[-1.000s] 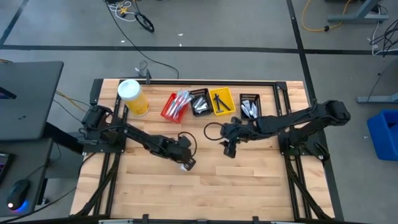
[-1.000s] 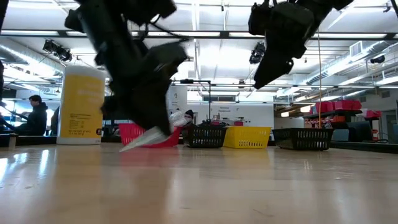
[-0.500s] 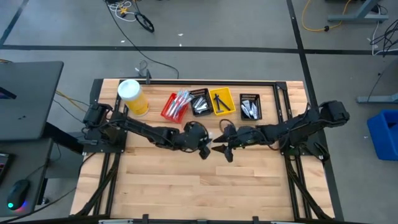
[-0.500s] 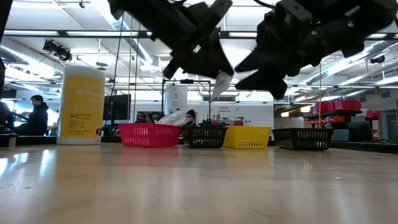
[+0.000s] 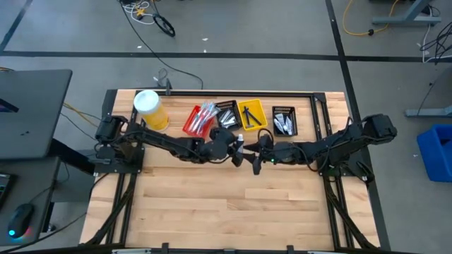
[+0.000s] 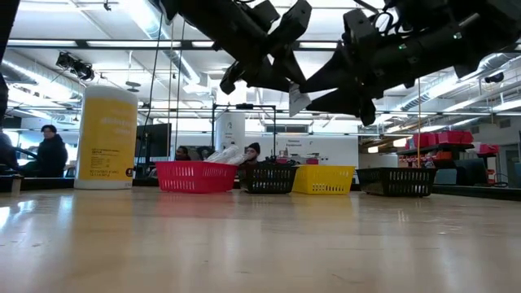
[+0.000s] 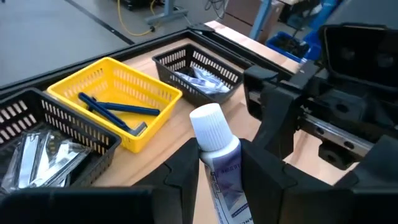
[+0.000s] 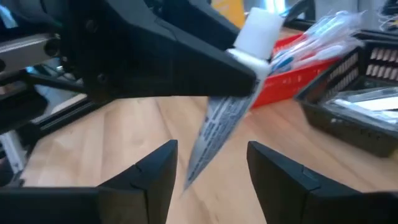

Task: Pick & Place Travel size toiletries
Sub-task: Put the purple toothpaste into the right black bin

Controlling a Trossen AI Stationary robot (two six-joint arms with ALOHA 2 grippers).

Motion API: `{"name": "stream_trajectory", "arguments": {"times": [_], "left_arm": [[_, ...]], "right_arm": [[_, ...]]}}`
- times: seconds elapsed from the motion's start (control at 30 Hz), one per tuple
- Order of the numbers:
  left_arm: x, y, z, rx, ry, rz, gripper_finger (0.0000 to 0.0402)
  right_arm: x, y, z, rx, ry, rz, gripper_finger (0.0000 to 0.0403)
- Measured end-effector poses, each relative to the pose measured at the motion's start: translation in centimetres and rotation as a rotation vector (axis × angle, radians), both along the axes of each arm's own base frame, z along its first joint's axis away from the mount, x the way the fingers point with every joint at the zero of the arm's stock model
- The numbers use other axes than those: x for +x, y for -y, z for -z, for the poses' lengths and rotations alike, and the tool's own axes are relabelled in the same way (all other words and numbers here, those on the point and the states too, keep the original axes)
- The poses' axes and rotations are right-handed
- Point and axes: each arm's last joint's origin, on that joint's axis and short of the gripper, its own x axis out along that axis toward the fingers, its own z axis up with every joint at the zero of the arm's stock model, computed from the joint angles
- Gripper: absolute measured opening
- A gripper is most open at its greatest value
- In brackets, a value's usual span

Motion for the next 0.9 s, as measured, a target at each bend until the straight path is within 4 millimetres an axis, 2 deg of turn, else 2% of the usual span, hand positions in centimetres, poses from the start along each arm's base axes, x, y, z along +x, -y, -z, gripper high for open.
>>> {"name": "stream_trajectory", "arguments": {"times": [0.1, 0.33, 0.5, 0.8, 0.9], "left_arm": [[0.0, -0.3, -0.1, -0.001, 0.015, -0.024, 0.0112], [0.4, -0.6, -1.0, 0.029, 0.092, -0.027, 0.0112], [0.4, -0.7, -1.0, 0.06, 0.087, -0.047, 0.0112], [0.4, -0.8, -1.0, 0.061, 0.091, -0.069, 0.0112], [0.4, -0.8, -1.0, 0.063, 0.088, -0.071, 0.0112]], "right_arm": [[0.0, 0.3, 0.0, -0.005, -0.001, 0.012, 0.0199], [0.1, 0.9, 0.0, -0.009, -0.002, 0.035, 0.0159], [0.1, 1.4, 0.0, -0.011, -0.002, 0.052, 0.0138], [0.1, 1.5, -0.1, -0.018, 0.0, 0.056, 0.0058], [0.1, 1.5, -0.1, -0.029, -0.002, 0.055, 0.0042]]}}
